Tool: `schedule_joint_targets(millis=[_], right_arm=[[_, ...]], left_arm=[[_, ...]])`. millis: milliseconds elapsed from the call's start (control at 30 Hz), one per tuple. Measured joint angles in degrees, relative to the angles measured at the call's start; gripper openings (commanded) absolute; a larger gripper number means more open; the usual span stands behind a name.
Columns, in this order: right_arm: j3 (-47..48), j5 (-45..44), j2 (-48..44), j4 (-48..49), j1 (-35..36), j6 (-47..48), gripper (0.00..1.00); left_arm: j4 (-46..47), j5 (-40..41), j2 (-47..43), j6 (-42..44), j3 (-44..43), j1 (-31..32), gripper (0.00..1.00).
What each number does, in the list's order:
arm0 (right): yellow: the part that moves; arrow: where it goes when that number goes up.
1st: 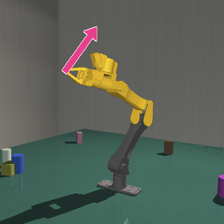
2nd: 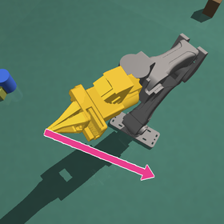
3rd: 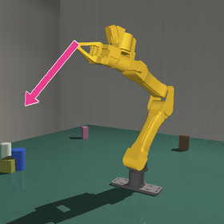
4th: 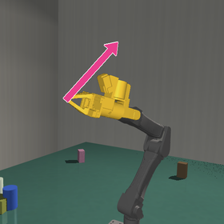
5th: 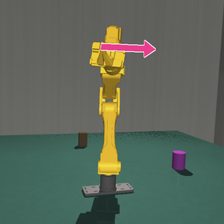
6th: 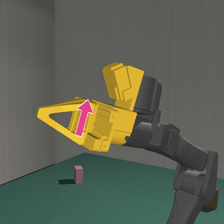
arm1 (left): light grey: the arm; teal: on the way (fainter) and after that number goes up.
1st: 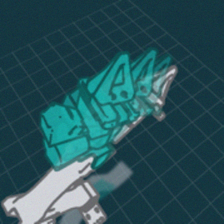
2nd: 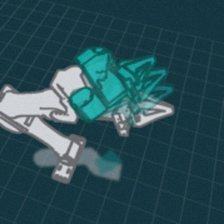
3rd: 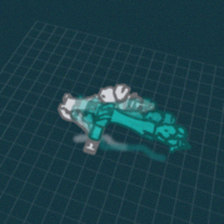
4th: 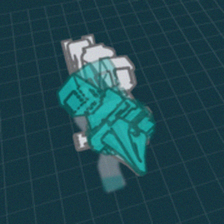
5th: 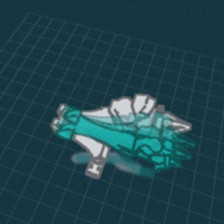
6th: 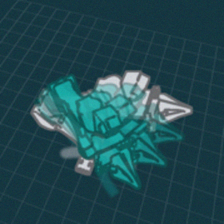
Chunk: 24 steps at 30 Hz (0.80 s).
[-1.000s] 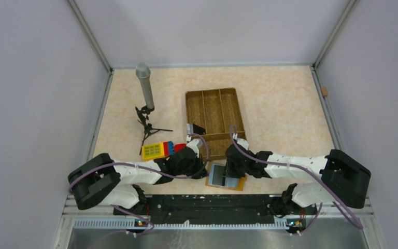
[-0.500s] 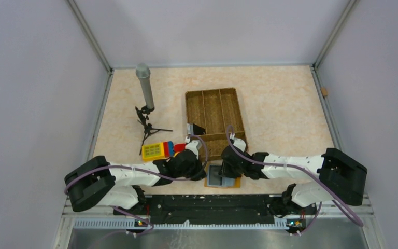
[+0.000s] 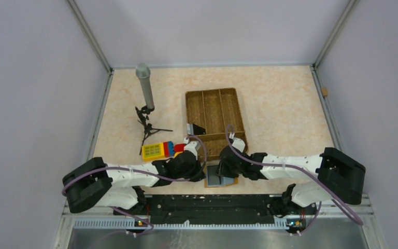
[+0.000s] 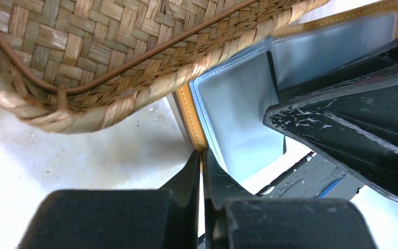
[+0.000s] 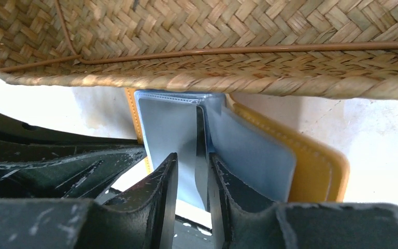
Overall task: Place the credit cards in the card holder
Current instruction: Insert the credit card into the card holder.
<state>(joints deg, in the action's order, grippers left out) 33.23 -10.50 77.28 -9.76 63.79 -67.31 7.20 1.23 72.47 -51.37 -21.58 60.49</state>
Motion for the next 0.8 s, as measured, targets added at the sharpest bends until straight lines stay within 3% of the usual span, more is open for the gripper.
schedule_joint_targets(millis=[100, 300, 500, 567, 667, 800], right_arm=[[1.42, -1.22, -1.05, -2.14, 0.5, 0.28, 0.41], [3.69, -4.44, -9.68, -6.54, 0.66, 4.83, 0.65], [6.8, -7.82, -15.08, -10.43, 0.63, 13.35, 0.77], [8.22, -8.07, -15.26, -11.19, 0.44, 17.09, 0.78], [11.58, -6.51, -14.32, -11.32, -1.51, 24.02, 0.78], [16.9, -0.15, -10.08, -9.73, -7.78, 33.53, 0.8]], left_arm=[[-2.27, 0.74, -1.57, -0.59, 0.04, 0.42, 0.28], [-8.39, 2.38, -8.94, -0.7, 0.31, 0.63, 0.6], [-19.87, 4.0, -14.73, 2.75, -3.5, 0.02, 0.9], [-24.87, 4.11, -16.09, 4.72, -6.75, -1.14, 0.98], [-32.13, 3.26, -18.82, 8.61, -12.55, -5.64, 0.99], [-39.6, -0.74, -22.25, 15.56, -18.95, -17.27, 0.99]])
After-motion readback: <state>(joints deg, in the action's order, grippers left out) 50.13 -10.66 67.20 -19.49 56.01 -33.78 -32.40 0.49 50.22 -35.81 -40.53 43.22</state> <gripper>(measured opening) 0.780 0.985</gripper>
